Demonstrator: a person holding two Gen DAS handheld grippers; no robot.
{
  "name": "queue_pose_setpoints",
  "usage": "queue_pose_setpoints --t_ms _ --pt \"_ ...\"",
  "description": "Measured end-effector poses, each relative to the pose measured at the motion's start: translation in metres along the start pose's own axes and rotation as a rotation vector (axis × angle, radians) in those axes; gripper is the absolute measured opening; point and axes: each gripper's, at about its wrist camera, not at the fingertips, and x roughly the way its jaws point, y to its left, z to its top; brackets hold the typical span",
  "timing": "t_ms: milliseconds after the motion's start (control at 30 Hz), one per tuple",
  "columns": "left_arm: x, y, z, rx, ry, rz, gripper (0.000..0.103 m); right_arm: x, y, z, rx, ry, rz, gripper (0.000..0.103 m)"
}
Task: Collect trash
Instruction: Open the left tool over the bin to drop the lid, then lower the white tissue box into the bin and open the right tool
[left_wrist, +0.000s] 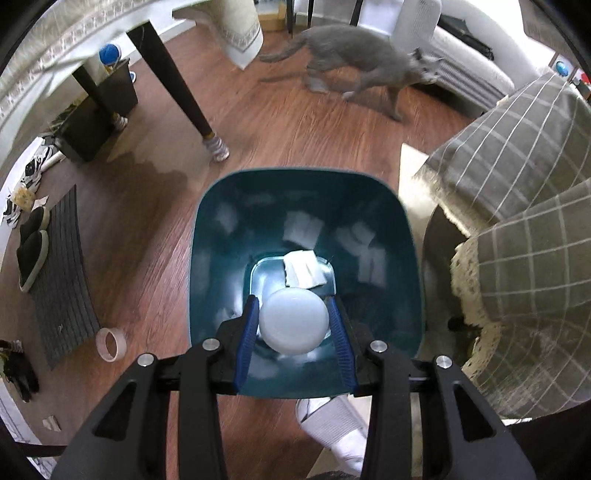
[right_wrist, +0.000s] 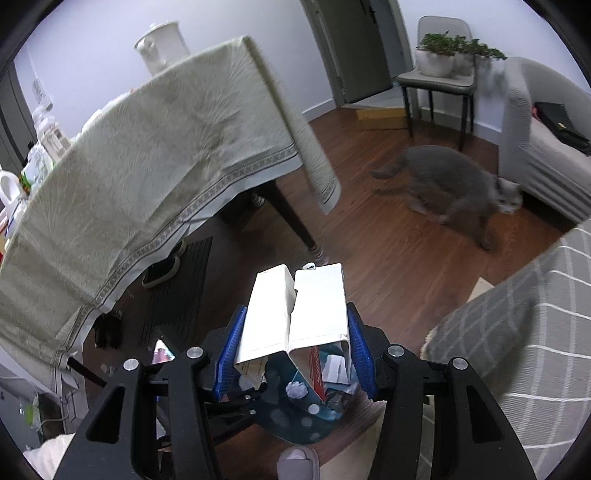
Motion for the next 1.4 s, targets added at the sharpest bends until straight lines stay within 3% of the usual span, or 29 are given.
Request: queue_pose_setpoints --t_ms 267,700,867,1133,1400 --pt "0.003 0.017 -0.007 -0.005 0.010 -0.010 0.048 0.035 0.010 -0.002 -0.011 0.063 0.006 0.053" --pt "-0.051 0.042 -0.004 -0.082 -0.152 -0.055 0.051 0.079 0.015 -0.019 -0.014 0.166 -0.018 0.053" --pt "-0.077 0.046 0.001 -0.097 -0.219 -0.073 0.047 0.095 0.017 -0.028 -0.016 0.209 -0.022 0.053" --pt "-0.120 0.045 0.006 -0.121 -0.344 -0.102 0.029 0.124 0.011 -0.054 -0.028 0.294 -0.035 0.053" --pt "-0.132 0.039 0.009 -0.104 -0.362 -0.085 0.023 0.160 0.011 -0.082 -0.075 0.397 -0.044 0.053"
